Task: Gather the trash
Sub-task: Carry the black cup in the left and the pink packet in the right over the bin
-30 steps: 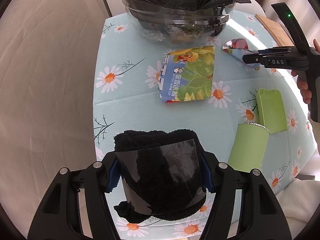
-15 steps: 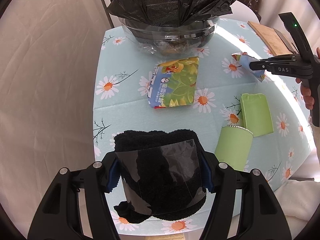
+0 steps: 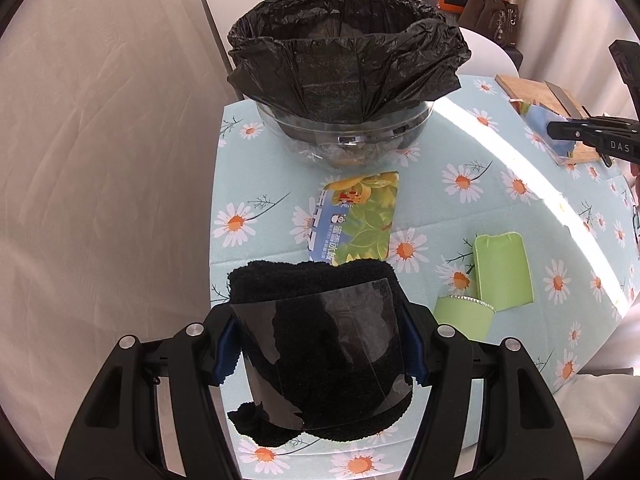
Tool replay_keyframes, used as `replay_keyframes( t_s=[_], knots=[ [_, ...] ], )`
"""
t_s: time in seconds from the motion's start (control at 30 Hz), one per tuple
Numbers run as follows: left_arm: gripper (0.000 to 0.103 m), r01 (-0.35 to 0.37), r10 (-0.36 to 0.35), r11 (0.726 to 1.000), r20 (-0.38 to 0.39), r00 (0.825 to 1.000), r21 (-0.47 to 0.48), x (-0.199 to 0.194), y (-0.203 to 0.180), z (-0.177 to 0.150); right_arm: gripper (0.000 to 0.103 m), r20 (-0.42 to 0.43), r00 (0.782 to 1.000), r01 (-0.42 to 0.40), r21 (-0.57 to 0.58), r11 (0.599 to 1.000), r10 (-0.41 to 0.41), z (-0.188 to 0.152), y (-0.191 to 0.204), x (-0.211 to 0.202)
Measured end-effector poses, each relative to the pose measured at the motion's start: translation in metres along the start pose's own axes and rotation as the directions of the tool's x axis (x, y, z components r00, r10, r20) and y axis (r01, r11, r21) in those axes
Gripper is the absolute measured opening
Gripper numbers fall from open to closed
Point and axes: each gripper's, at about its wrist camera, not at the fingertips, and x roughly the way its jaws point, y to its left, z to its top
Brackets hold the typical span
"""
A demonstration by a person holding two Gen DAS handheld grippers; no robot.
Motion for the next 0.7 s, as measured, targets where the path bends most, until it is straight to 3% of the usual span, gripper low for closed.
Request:
replay_keyframes(
  t_s=[0.17,0.43,0.7],
  knots=[
    [0.064,-0.006,0.006,1.0,0.059,0.998,0.004,-0.017,0.009,0.029,0.013,0.097,0.995,0.027,-0.036,0.999,-0.024,0.025,0.002,-0.036],
    [0.064,0.002,-0.008,0.999,0.131,0.991,0.044,-0.038,0.022,0.082,0.013,0.185,0.981,0.069,-0.091,0.993,-0.052,0.07,0.011,-0.067],
    [0.064,0.006,-0.02,0.996,0.157,0.987,0.087,-0.027,0.033,0.134,0.013,0.236,0.971,-0.01,-0.12,0.993,0.039,0.107,0.036,-0.071]
  ],
)
